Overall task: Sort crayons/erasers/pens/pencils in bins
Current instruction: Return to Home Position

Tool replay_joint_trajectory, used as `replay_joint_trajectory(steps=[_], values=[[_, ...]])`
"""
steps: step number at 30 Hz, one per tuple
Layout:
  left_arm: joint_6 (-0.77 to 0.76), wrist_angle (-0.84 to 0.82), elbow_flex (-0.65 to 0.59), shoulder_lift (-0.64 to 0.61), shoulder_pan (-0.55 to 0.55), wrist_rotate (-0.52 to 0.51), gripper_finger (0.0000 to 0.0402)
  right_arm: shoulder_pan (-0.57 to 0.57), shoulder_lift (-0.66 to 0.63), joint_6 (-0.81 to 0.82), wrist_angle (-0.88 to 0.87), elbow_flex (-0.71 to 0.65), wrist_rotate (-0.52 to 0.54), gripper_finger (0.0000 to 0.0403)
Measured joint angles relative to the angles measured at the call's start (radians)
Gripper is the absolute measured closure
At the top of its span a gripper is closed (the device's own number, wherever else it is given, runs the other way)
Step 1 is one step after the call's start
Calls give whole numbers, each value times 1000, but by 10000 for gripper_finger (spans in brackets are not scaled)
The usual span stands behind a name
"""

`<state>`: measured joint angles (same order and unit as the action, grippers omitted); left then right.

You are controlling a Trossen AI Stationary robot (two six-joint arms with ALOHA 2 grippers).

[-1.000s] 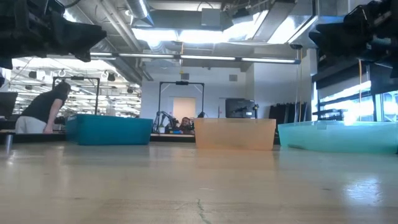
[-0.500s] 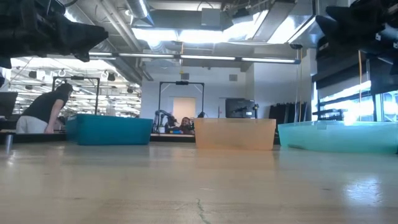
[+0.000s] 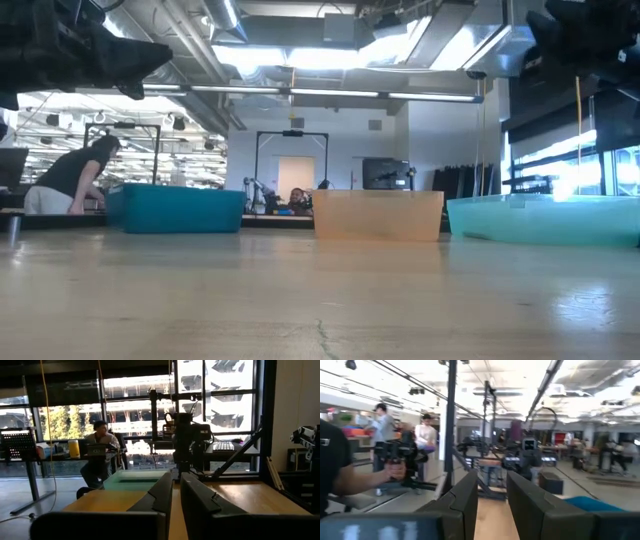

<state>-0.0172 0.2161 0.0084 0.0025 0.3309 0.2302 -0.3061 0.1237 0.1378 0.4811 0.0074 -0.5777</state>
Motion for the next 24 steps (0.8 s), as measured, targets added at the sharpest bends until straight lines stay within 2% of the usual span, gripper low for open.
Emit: replay_joint_trajectory(steps=[7, 11, 14, 18, 21, 24], values=[[-6, 8, 0, 0, 0, 20, 395, 118, 36, 15, 75, 0, 11, 295], [-19, -7, 7, 0, 0, 1, 400, 164, 37, 104, 78, 0, 54, 295], [-33, -28, 29, 0, 0, 1, 400, 168, 37, 168, 66, 0, 26, 295], [-31, -49, 30, 0, 0, -11, 400, 167, 36, 168, 63, 0, -51, 295], [-33, -48, 30, 0, 0, -11, 401, 162, 20, 152, 27, 0, -72, 295], [-41, 12, 4, 0, 0, -10, 400, 154, -4, 91, -19, 0, -44, 295]])
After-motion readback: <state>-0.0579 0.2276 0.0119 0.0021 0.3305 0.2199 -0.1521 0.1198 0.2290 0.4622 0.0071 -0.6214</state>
